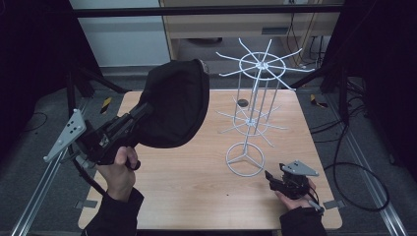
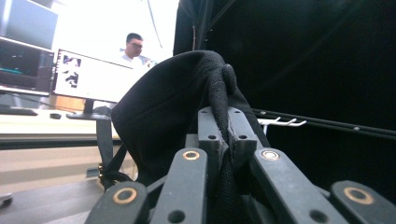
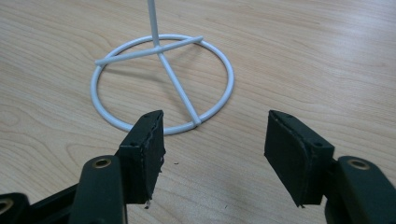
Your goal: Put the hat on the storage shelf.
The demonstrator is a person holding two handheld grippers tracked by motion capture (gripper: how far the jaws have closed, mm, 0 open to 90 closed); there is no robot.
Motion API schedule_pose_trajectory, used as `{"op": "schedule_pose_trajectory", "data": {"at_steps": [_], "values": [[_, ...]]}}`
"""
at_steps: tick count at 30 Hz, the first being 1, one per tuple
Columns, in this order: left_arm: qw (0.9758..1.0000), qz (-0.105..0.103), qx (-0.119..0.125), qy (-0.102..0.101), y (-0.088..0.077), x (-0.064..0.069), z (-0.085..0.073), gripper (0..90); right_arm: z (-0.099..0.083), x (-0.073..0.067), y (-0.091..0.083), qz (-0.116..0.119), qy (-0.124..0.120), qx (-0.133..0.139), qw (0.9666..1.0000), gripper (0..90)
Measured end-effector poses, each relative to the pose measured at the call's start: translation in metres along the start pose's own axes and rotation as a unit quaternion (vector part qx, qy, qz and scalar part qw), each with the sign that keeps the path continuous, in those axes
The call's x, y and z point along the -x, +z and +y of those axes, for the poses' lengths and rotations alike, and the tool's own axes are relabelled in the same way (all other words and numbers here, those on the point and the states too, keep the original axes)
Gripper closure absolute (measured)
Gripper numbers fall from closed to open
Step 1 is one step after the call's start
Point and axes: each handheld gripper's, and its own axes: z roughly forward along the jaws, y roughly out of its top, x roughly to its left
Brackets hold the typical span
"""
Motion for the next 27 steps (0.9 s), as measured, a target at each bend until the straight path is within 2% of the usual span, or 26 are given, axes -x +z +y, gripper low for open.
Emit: {"op": "schedule_pose_trajectory", "data": {"at_steps": [3, 12, 20, 27], "values": [[1.0, -0.003, 0.003, 0.0, 0.002, 0.002, 0.002, 85.8, 0.0, 0.0, 0.0, 0.0, 0.0, -0.001, 1.0, 38.1], [0.9994, -0.031, 0.016, 0.004, 0.011, 0.015, 0.012, 85.8, 0.0, 0.0, 0.0, 0.0, 0.0, -0.001, 1.0, 38.1], [0.9992, -0.041, 0.005, 0.003, 0.028, 0.021, 0.008, 85.8, 0.0, 0.0, 0.0, 0.001, 0.001, -0.001, 1.0, 38.1], [0.9989, -0.046, -0.003, -0.01, 0.043, 0.02, 0.003, 85.7, 0.0, 0.0, 0.0, 0.003, -0.001, -0.002, 1.0, 38.1]]}}
